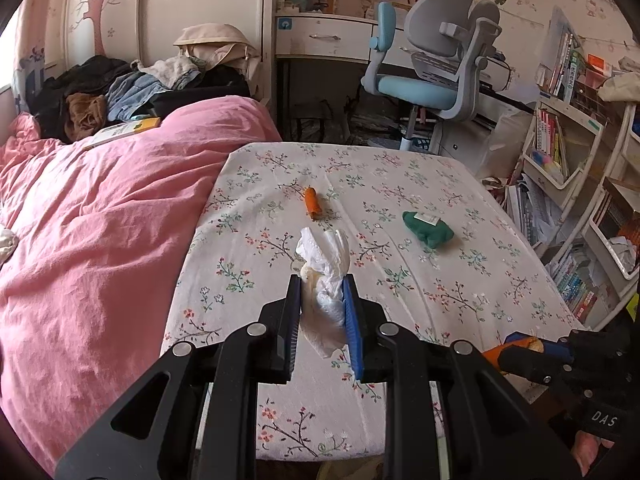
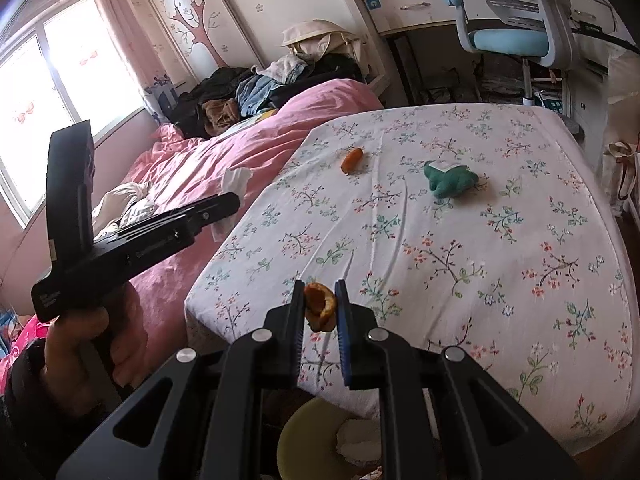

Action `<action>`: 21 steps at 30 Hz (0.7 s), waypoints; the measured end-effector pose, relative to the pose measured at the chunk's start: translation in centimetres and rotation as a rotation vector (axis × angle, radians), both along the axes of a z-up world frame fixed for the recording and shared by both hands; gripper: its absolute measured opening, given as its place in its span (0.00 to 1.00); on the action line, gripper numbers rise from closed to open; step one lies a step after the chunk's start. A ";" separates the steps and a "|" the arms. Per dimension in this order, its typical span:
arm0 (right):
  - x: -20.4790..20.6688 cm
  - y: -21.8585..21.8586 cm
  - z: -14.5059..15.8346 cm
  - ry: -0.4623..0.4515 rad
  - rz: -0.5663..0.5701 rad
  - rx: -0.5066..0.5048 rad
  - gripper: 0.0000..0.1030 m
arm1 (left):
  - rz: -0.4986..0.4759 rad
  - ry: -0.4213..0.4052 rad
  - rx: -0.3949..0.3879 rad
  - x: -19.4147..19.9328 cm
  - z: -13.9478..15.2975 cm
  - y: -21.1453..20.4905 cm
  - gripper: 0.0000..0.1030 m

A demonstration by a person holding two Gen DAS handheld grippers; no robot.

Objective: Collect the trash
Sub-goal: 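Carry the peel and tissue over the yellow bin and open both tools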

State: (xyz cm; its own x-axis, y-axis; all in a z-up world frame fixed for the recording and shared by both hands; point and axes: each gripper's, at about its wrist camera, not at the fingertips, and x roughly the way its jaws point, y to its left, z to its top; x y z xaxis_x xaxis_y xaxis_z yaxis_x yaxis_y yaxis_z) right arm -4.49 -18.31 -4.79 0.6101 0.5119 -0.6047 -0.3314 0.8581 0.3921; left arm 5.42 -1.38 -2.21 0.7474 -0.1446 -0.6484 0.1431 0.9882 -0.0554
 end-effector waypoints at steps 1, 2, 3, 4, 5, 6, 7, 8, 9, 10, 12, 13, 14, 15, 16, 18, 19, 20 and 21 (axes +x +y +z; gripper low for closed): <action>-0.3 0.0 -0.1 0.003 0.003 0.001 0.15 | -0.001 0.001 0.000 -0.2 0.0 0.0 0.19; -0.5 0.1 -0.1 0.005 0.006 0.001 0.15 | -0.002 0.003 -0.001 -0.3 -0.1 0.0 0.19; -0.6 0.1 -0.2 0.008 0.009 0.000 0.15 | -0.004 0.006 -0.002 -0.5 -0.2 -0.1 0.19; -0.9 0.1 -0.3 0.013 0.013 -0.001 0.15 | -0.007 0.011 -0.005 -0.7 -0.3 -0.1 0.19; -1.2 0.2 -0.4 0.019 0.017 -0.002 0.15 | -0.009 0.015 -0.006 -0.9 -0.4 -0.2 0.19; -1.5 0.2 -0.5 0.025 0.021 -0.006 0.15 | -0.013 0.019 -0.007 -1.2 -0.5 -0.3 0.19; -1.9 0.3 -0.7 0.031 0.025 -0.011 0.15 | -0.020 0.026 -0.009 -1.6 -0.7 -0.5 0.19; -2.1 0.4 -0.8 0.036 0.029 -0.015 0.15 | -0.025 0.030 -0.009 -2.0 -0.9 -0.6 0.19; -2.4 0.4 -1.0 0.043 0.032 -0.019 0.15 | -0.034 0.038 -0.010 -2.5 -1.1 -0.9 0.19; -2.8 0.5 -1.3 0.052 0.037 -0.025 0.15 | -0.040 0.043 -0.011 -2.9 -1.3 -1.0 0.19; -3.6 0.5 -1.7 0.069 0.041 -0.033 0.15 | -0.062 0.063 -0.010 -4.2 -2.0 -1.6 0.19; -4.1 0.4 -2.0 0.083 0.042 -0.036 0.15 | -0.072 0.072 -0.004 -4.8 -2.3 -2.0 0.19; -4.4 0.4 -2.2 0.089 0.042 -0.038 0.15 | -0.081 0.077 0.002 -5.4 -2.6 -2.3 0.19; -4.7 0.4 -2.3 0.094 0.041 -0.039 0.15 | -0.093 0.087 0.009 -6.1 -2.9 -2.7 0.19; -5.0 0.4 -2.5 0.101 0.042 -0.042 0.15 | -0.100 0.094 0.013 -6.6 -3.2 -2.9 0.19; -5.7 0.4 -2.8 0.111 0.041 -0.049 0.15 | -0.114 0.115 0.025 -7.9 -3.8 -3.4 0.19; -6.0 0.4 -3.0 0.118 0.041 -0.052 0.15 | -0.117 0.124 0.027 -8.4 -4.1 -3.5 0.19; -6.3 0.5 -3.2 0.125 0.042 -0.057 0.15 | -0.121 0.139 0.026 -8.9 -4.4 -3.6 0.20; -6.6 0.5 -3.3 0.130 0.043 -0.060 0.15 | -0.126 0.160 0.022 -9.5 -4.8 -3.6 0.20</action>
State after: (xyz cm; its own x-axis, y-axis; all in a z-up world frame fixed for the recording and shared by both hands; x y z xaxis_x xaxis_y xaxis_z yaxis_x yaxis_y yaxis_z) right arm -11.14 -17.77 -8.08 0.5029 0.4962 -0.7077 -0.3181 0.8676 0.3822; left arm -4.03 -4.98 -7.03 0.6117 -0.2155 -0.7612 0.2571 0.9641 -0.0663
